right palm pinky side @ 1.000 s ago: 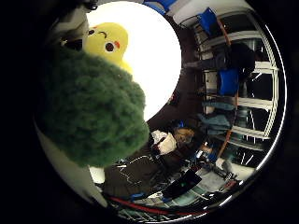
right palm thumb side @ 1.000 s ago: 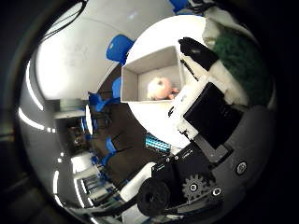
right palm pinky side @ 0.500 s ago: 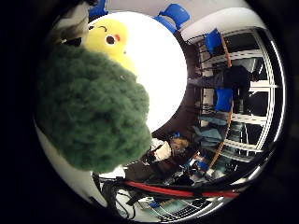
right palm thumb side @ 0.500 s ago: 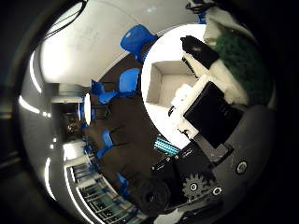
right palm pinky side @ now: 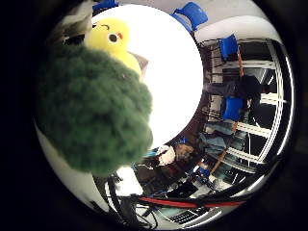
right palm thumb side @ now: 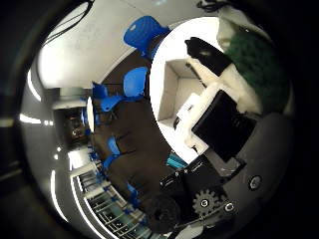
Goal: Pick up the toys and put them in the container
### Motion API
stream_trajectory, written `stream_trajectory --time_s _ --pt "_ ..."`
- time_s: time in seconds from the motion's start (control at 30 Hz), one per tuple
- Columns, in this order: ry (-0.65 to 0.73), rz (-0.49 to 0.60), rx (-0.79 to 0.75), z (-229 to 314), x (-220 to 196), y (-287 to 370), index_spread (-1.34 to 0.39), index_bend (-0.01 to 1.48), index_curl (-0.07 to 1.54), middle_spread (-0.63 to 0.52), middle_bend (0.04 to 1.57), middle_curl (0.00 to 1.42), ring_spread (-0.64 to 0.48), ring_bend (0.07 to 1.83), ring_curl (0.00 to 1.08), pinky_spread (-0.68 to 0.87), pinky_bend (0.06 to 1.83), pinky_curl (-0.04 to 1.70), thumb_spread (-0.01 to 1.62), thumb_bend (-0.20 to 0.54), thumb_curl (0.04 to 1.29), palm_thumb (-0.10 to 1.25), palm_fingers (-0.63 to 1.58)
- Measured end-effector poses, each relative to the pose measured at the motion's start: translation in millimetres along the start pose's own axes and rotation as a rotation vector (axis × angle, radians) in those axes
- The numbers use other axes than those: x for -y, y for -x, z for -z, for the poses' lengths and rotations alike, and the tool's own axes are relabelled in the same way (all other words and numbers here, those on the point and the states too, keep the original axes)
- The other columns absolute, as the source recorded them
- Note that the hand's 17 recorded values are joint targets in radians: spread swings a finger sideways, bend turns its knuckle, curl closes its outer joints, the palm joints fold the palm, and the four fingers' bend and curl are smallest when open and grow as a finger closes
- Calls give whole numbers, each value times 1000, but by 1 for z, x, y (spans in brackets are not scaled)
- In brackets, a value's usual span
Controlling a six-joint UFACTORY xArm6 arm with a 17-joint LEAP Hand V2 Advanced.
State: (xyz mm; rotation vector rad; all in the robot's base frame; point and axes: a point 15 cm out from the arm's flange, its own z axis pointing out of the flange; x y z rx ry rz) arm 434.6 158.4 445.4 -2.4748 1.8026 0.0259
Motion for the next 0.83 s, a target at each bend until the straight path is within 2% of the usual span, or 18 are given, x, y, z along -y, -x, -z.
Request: stream_trajectory --time_s 0.03,0.1,0.17,0.23,0.27,0.37,0.5,0.67,0.83 --pt "-16 1 1 0 5 0 -309 588 914 -233 1017 886 -272 1197 743 -406 1025 905 1249 -29 473 777 990" --pt "3 2 1 -10 9 -1 -323 345 850 -236 874 822 -278 1121 685 -476 1018 839 1269 -26 443 723 686" --pt "42 2 0 -22 7 -2 -385 282 768 -205 696 739 -201 975 626 -324 929 838 1285 -21 410 673 299" --pt "83 5 1 -29 1 -2 -429 250 691 -155 572 666 -104 868 559 -160 902 815 1288 -20 391 651 181" --pt "111 7 1 -32 -4 -2 -446 218 635 -111 496 613 -25 790 514 -9 887 801 1290 -18 376 639 99" --pt "145 15 3 -37 -9 -4 -464 178 527 -44 395 521 109 677 429 255 843 735 1286 -17 354 614 51" --pt "141 20 3 -35 -10 -3 -463 166 425 -4 347 449 188 578 354 440 767 637 1281 -15 333 600 27" --pt "125 24 3 -25 -15 -3 -453 165 353 22 301 394 217 507 300 502 670 530 1268 -16 320 587 44" --pt "123 34 3 2 -40 -7 -439 163 319 26 256 362 217 476 273 511 638 465 1263 -16 306 574 97"
